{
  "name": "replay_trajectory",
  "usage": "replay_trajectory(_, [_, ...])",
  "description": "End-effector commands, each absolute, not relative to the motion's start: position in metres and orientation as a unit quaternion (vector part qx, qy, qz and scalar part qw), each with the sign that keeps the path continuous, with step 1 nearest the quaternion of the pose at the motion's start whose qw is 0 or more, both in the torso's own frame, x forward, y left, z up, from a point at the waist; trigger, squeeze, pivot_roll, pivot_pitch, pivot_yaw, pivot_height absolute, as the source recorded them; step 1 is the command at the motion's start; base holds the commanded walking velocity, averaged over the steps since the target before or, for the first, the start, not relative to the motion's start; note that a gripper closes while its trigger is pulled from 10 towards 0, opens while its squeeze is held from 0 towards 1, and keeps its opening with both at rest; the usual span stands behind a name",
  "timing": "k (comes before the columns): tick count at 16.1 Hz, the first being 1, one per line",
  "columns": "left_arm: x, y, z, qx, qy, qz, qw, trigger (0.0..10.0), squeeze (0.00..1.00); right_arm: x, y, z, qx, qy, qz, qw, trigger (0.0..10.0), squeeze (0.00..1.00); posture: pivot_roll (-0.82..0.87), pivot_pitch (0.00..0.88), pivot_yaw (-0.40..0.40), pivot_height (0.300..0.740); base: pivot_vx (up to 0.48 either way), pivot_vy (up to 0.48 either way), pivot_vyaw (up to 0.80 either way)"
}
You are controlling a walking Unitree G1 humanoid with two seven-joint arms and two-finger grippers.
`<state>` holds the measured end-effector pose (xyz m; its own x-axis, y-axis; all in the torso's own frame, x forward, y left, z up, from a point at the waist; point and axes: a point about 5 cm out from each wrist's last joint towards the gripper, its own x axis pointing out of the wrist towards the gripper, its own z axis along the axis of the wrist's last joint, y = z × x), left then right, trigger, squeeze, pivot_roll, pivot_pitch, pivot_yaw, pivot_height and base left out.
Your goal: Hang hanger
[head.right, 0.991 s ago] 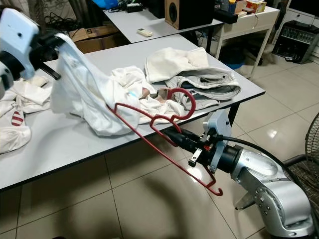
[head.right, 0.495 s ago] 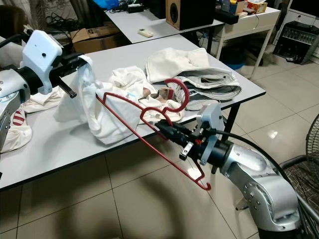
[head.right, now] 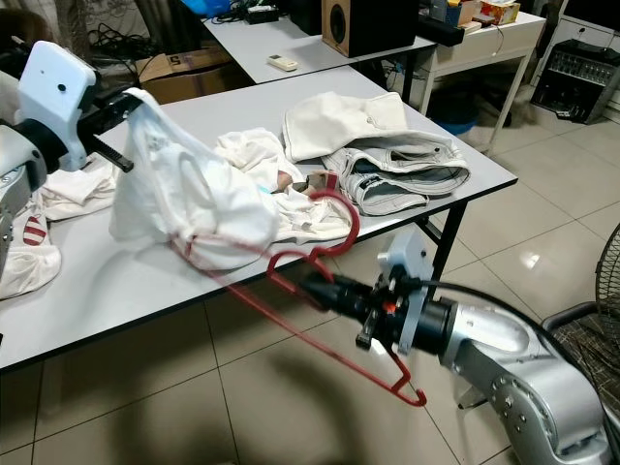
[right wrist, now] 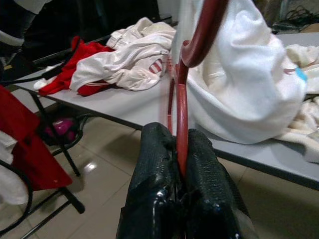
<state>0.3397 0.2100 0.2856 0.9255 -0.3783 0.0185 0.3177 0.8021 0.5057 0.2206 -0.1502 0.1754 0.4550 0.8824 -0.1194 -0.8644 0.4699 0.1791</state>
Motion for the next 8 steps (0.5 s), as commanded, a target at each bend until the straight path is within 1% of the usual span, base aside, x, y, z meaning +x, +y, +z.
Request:
replay_trajectory(1, [0.337, 0.204, 0.291, 0.258, -0.066, -0.205, 0.942, 0.0, 0.00, 0.218, -0.147, 0.179, 0.058, 0.090, 0.529, 0.842, 10.0, 0.00, -0.09, 0.000, 0.111, 0.740, 0.000, 0.000, 0.00])
replay_trajectory(2, [0.337, 0.204, 0.290, 0.259, -0.065, -0.206, 0.942, 0.0, 0.00, 0.217, -0.146, 0.179, 0.063, 0.087, 0.531, 0.840, 10.0, 0.00, -0.09, 0.000, 0.111, 0.740, 0.000, 0.000, 0.00])
replay_trajectory(3, [0.337, 0.203, 0.289, 0.258, -0.059, -0.212, 0.941, 0.0, 0.00, 0.222, -0.146, 0.182, 0.081, 0.058, 0.514, 0.852, 10.0, 0.00, -0.08, 0.000, 0.122, 0.740, 0.000, 0.000, 0.00])
replay_trajectory(4, [0.337, 0.203, 0.289, 0.260, -0.057, -0.213, 0.940, 0.0, 0.00, 0.227, -0.148, 0.181, 0.074, 0.050, 0.489, 0.868, 10.0, 0.00, -0.08, 0.000, 0.122, 0.740, 0.000, 0.000, 0.00])
replay_trajectory(5, [0.338, 0.203, 0.289, 0.263, -0.056, -0.210, 0.940, 0.0, 0.00, 0.231, -0.150, 0.180, 0.071, 0.051, 0.473, 0.877, 10.0, 0.00, -0.08, 0.000, 0.122, 0.740, 0.000, 0.000, 0.00])
replay_trajectory(8, [0.341, 0.211, 0.287, 0.301, -0.045, -0.186, 0.934, 0.0, 0.00, 0.228, -0.152, 0.187, 0.073, 0.038, 0.473, 0.877, 10.0, 0.00, -0.08, 0.000, 0.130, 0.740, 0.000, 0.000, 0.00])
